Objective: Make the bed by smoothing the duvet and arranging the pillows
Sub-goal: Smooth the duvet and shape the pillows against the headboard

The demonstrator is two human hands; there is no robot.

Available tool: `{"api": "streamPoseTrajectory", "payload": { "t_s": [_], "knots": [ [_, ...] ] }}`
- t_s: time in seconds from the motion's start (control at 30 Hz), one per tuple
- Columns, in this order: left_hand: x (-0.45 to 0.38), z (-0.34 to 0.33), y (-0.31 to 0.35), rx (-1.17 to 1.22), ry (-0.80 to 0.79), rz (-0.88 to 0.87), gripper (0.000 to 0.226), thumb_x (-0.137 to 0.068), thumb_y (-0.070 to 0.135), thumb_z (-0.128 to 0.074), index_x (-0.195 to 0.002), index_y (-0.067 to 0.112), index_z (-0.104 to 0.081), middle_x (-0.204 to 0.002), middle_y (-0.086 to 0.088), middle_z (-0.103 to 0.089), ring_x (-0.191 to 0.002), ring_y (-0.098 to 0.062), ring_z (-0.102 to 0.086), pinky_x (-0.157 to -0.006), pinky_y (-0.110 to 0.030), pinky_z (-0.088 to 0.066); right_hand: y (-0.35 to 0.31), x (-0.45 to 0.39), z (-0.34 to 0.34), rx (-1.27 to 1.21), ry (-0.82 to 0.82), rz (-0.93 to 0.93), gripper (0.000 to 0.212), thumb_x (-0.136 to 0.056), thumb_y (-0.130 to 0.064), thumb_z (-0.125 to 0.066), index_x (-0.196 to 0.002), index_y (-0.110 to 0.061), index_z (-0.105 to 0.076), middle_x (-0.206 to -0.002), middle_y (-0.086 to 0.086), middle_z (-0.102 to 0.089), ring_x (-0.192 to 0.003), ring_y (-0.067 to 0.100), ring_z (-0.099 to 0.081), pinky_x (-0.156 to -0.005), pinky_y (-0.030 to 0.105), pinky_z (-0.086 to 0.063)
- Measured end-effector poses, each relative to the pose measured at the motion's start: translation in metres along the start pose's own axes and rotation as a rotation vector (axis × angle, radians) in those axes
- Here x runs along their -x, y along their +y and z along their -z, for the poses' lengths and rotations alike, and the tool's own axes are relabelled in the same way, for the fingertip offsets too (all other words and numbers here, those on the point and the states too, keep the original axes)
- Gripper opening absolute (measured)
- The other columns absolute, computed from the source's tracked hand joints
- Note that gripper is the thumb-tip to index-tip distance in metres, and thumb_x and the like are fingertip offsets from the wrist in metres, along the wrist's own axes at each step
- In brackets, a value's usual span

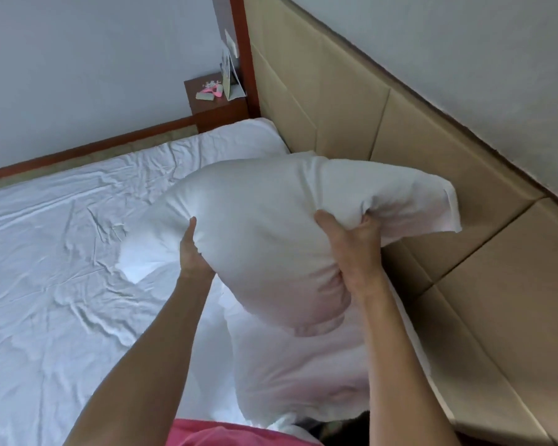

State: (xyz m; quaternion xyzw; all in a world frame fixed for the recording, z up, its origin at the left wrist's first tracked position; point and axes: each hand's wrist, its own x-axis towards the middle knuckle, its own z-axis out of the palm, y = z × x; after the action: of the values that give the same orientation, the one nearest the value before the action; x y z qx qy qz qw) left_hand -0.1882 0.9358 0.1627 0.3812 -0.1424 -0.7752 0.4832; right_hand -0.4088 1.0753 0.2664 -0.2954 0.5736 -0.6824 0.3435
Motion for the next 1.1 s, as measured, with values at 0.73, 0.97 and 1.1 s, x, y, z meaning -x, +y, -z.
{"api": "streamPoseTrajectory", "payload": {
  "t_s": [0.73,0.97,1.1],
  "knots": [
    [-0.125,-0.019,-0.011,-0.845,-0.089,0.447,0.072,-0.067,0.065,-0.076,-0.122,0.019,-0.065,-0.114,-0.001,-0.073,-0.1,-0.02,-0.07,-0.082,-0.041,-0.057,0.096,0.054,0.012,0.682,0.335,-0.927,0.102,-0.04,-0.082,-0.064,-0.114,-0.012,-0.064,-0.113,0.004,-0.068,-0.11,0.032,-0.064,-0.095,0.045,-0.054],
    [-0.151,0.014,0.021,-1.454,0.004,0.34,0.126,-0.056,0.086,-0.065,-0.149,0.009,-0.03,-0.143,-0.012,-0.046,-0.125,-0.035,-0.047,-0.1,-0.048,-0.044,0.075,0.028,-0.005,1.052,0.084,-1.196,0.077,-0.064,-0.087,-0.05,-0.103,-0.02,-0.051,-0.104,0.003,-0.059,-0.1,0.027,-0.061,-0.103,0.04,-0.046],
    [-0.152,-0.003,0.035,-1.865,-0.063,-0.122,0.129,-0.07,0.075,-0.065,-0.156,0.016,0.01,-0.162,-0.02,-0.001,-0.148,-0.039,-0.01,-0.116,-0.06,-0.014,0.046,0.018,0.002,1.188,0.287,-0.987,0.059,-0.079,-0.068,-0.055,-0.107,-0.015,-0.06,-0.102,0.008,-0.062,-0.103,0.031,-0.061,-0.1,0.041,-0.046]
  ]
}}
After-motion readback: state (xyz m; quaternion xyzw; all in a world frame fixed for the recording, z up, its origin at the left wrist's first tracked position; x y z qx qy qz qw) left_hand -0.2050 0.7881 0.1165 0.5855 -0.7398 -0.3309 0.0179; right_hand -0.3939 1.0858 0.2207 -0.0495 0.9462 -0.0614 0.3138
